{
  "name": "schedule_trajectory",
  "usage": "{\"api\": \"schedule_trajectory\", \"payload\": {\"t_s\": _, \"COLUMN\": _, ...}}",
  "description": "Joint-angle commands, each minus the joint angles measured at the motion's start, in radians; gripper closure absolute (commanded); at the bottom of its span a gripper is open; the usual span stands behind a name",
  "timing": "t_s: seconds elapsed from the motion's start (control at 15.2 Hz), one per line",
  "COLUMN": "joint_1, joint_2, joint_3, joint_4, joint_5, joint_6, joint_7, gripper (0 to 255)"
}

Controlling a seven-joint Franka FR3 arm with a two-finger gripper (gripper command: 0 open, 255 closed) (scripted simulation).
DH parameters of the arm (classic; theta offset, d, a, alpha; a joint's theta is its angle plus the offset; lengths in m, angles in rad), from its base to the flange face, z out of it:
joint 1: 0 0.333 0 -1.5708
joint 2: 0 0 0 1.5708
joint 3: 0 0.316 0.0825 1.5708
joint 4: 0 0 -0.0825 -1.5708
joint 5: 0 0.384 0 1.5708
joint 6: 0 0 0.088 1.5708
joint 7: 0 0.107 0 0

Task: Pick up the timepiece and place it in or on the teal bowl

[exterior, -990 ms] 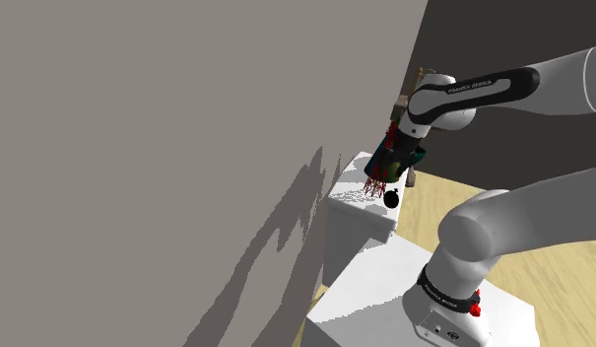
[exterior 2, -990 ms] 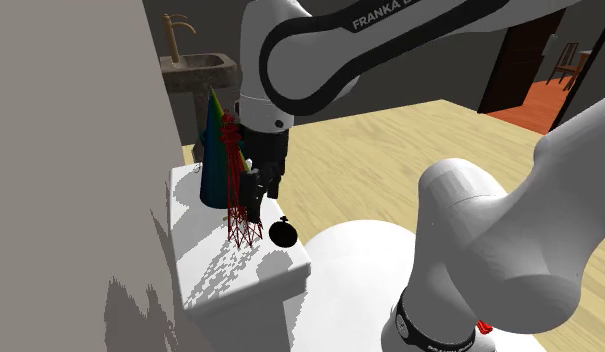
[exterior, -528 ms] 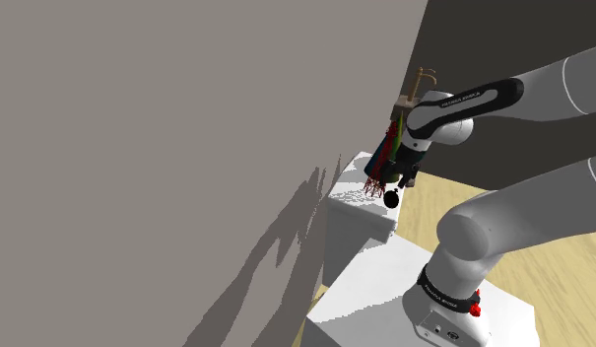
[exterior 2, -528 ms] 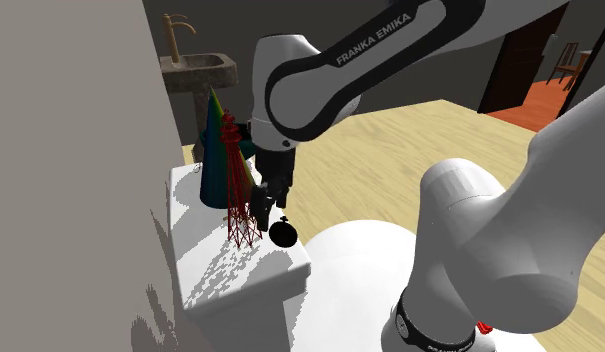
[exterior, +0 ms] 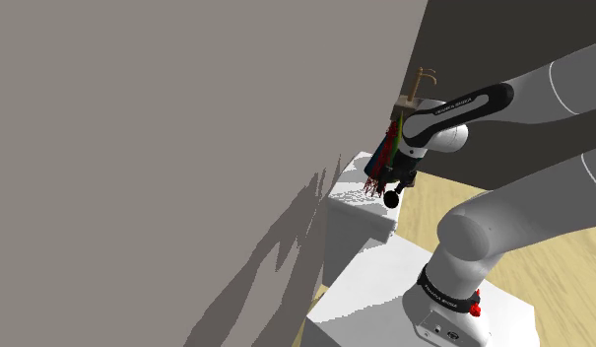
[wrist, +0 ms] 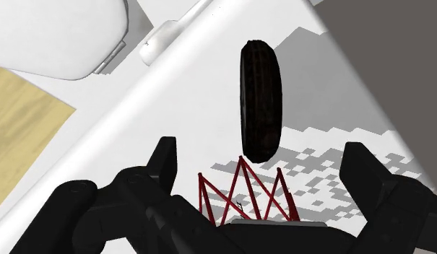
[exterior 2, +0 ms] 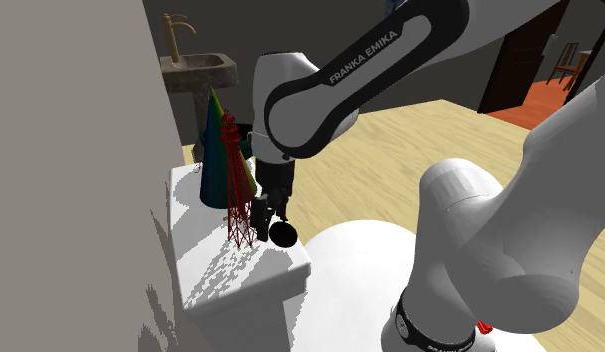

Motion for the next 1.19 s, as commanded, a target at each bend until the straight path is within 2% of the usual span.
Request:
{"api": "schedule_trajectory", "payload": {"t_s": 0.0, "joint_1": 0.0, "joint_2": 0.0, "joint_3": 0.0, "joint_4": 0.0, "joint_5": 0.0, "joint_6": 0.001, "joint_7": 0.0, "gripper": 0}}
{"api": "schedule_trajectory", "payload": {"t_s": 0.13, "joint_1": 0.0, "joint_2": 0.0, "joint_3": 0.0, "joint_4": 0.0, "joint_5": 0.0, "joint_6": 0.001, "joint_7": 0.0, "gripper": 0}}
{"api": "schedule_trajectory", "payload": {"t_s": 0.2, "joint_1": 0.0, "joint_2": 0.0, "joint_3": 0.0, "joint_4": 0.0, "joint_5": 0.0, "joint_6": 0.001, "joint_7": 0.0, "gripper": 255}}
{"api": "schedule_trajectory", "payload": {"t_s": 0.79, "joint_1": 0.0, "joint_2": 0.0, "joint_3": 0.0, "joint_4": 0.0, "joint_5": 0.0, "joint_6": 0.0, "joint_7": 0.0, "gripper": 255}}
{"api": "schedule_trajectory", "payload": {"t_s": 1.12, "joint_1": -0.011, "joint_2": -0.058, "joint_3": 0.028, "joint_4": 0.035, "joint_5": -0.001, "joint_6": -0.091, "joint_7": 0.018, "gripper": 255}}
